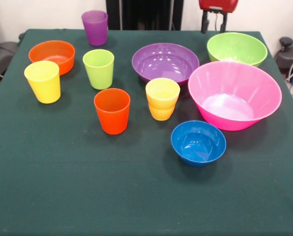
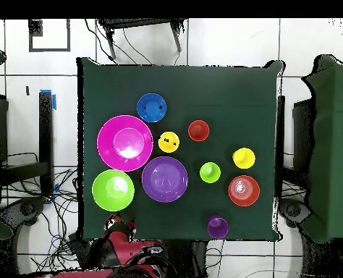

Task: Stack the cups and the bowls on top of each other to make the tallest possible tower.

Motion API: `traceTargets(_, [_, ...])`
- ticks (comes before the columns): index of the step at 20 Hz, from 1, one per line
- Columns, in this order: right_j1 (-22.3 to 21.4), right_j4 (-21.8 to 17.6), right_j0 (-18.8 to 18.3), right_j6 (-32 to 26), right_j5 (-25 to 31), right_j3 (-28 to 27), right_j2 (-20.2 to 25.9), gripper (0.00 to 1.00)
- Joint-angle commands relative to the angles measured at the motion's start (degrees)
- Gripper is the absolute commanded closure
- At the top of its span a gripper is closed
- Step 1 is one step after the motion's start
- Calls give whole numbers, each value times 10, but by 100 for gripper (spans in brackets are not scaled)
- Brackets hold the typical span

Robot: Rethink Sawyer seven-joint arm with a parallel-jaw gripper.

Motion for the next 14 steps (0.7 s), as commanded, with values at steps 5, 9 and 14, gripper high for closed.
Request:
traceTargets(5, [-68,33,-15,108,58,-26,59,0])
traceTargets(9, [-86,37,-14,107,73,-20,60,0])
traceTargets(14, [-112,36,-20,101,104,-15,61,0])
